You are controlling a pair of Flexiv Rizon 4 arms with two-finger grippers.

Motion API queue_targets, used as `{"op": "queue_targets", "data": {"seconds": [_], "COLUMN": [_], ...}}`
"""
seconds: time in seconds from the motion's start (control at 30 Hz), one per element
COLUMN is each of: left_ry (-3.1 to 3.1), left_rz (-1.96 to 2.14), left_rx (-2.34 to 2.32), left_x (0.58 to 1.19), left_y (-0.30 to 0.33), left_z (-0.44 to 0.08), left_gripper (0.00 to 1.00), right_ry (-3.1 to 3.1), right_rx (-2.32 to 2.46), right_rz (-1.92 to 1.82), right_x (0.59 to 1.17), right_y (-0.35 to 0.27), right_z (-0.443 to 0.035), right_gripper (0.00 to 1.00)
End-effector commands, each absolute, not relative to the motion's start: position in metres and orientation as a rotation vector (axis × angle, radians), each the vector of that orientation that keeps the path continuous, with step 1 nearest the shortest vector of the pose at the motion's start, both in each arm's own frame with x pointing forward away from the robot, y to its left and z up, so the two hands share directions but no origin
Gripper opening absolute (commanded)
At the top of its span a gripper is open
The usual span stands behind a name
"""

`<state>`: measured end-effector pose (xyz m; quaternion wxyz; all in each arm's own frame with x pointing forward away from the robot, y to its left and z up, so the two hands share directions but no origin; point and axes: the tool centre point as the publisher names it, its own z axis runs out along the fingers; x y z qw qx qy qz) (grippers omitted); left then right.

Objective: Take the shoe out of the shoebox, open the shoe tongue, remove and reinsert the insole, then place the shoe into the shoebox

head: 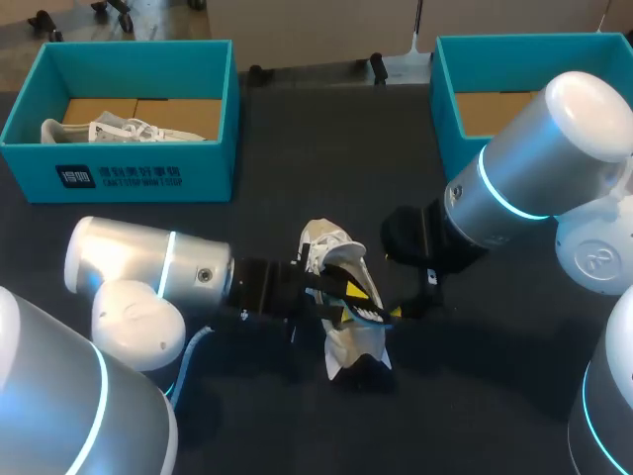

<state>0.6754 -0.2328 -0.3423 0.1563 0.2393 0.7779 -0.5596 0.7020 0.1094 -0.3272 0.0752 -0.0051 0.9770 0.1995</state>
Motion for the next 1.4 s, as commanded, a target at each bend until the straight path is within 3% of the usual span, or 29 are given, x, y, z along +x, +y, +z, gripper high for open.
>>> {"op": "queue_targets", "data": {"seconds": [0.03,0.87,0.9,0.93,1.03,1.2,1.3,1.4], "left_ry": [2.296,2.279,2.275,2.274,2.261,2.261,2.261,2.267], "left_rz": [-1.51,-1.352,-1.372,-1.377,-1.417,-1.451,-1.46,-1.46], "left_rx": [0.676,0.659,0.66,0.66,0.669,0.677,0.68,0.691], "left_x": [0.675,0.705,0.703,0.701,0.694,0.685,0.682,0.681], "left_y": [-0.234,-0.23,-0.23,-0.23,-0.229,-0.225,-0.226,-0.229], "left_z": [-0.336,-0.37,-0.366,-0.363,-0.352,-0.341,-0.342,-0.348], "left_gripper": [0.0,0.0,0.06,0.31,0.38,0.32,0.2,0.0], "right_ry": [2.929,2.929,2.929,2.929,2.929,2.929,2.929,2.929], "right_rx": [-0.018,-0.018,-0.018,-0.018,-0.018,-0.018,-0.018,-0.018], "right_rz": [0.603,0.603,0.603,0.603,0.603,0.603,0.603,0.603], "right_x": [0.701,0.701,0.701,0.701,0.701,0.701,0.701,0.701], "right_y": [0.109,0.109,0.109,0.109,0.109,0.109,0.109,0.109], "right_z": [-0.328,-0.328,-0.328,-0.328,-0.328,-0.328,-0.328,-0.328], "right_gripper": [1.0,1.0,1.0,1.0,1.0,1.0,1.0,1.0]}}
